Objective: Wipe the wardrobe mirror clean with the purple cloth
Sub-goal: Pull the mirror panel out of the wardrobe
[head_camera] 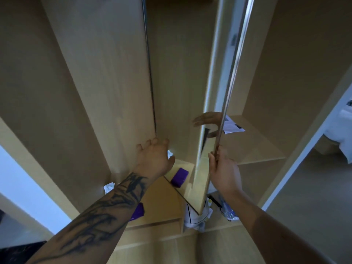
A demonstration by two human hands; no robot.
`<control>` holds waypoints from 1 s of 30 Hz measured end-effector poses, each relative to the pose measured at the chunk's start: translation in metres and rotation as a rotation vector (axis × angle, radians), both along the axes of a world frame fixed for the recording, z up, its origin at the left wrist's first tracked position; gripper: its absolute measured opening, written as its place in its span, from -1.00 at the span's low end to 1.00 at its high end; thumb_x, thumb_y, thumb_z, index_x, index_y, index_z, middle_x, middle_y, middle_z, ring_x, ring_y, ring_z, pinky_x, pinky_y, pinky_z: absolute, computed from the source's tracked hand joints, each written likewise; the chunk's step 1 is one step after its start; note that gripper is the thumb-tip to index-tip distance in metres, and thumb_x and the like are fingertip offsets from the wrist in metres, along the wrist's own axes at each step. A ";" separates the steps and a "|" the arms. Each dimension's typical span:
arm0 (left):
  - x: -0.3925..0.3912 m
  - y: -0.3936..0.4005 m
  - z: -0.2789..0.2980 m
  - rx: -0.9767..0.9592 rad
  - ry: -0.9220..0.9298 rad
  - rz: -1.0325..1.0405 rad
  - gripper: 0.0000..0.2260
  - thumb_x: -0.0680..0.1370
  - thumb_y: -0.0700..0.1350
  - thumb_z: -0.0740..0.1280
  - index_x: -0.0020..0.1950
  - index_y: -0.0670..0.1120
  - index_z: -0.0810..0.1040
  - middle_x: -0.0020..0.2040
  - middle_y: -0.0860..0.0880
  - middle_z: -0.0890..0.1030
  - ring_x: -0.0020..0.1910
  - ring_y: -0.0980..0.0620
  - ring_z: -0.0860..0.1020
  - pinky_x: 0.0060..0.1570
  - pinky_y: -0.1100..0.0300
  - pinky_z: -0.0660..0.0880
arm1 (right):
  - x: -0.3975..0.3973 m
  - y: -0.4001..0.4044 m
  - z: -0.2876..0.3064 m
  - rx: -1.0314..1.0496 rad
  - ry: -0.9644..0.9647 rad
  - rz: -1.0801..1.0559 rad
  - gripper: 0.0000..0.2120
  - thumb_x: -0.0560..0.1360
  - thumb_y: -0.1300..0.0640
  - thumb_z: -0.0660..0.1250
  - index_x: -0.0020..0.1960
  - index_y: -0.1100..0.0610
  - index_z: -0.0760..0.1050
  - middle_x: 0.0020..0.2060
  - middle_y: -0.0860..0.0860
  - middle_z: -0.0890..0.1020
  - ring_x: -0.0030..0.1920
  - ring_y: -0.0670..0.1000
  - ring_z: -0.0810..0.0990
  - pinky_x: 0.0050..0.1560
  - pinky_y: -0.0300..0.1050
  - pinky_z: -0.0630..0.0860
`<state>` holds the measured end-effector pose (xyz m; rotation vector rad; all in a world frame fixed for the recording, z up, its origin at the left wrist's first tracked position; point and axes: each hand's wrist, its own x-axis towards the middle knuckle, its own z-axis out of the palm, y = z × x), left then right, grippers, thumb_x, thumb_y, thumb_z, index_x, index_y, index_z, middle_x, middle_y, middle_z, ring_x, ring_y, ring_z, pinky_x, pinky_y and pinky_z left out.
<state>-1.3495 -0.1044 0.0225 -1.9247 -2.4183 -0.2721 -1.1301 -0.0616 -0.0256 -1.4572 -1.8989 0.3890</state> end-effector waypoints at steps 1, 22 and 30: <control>-0.002 0.001 0.000 0.010 -0.005 0.010 -0.51 0.60 0.22 0.23 0.47 0.05 0.36 0.44 -0.08 0.44 0.42 -0.14 0.40 0.40 -0.18 0.24 | 0.005 0.005 0.000 -0.001 0.015 0.001 -0.80 0.70 -0.02 0.15 0.25 0.05 0.36 -0.17 0.05 0.69 -0.15 0.22 0.66 -0.16 0.14 0.59; -0.073 0.044 -0.001 0.351 -0.226 0.161 -0.25 0.64 0.12 0.30 0.66 0.27 -0.13 0.62 -0.26 0.22 0.50 -0.29 0.38 0.44 -0.20 0.31 | 0.057 0.117 0.010 -0.102 0.138 0.127 -0.73 0.68 -0.02 0.27 0.36 -0.11 0.54 0.05 -0.14 0.74 0.08 -0.06 0.68 0.08 -0.06 0.55; -0.070 0.037 -0.007 0.746 -0.566 0.109 -0.45 0.72 -0.10 0.22 0.65 0.22 0.12 0.29 -0.06 0.64 0.10 -0.08 0.65 0.02 0.14 0.49 | 0.060 0.149 0.024 -0.190 0.188 0.190 -0.85 0.64 0.03 0.37 0.18 -0.11 0.64 0.00 -0.17 0.72 0.05 -0.16 0.65 0.07 -0.21 0.48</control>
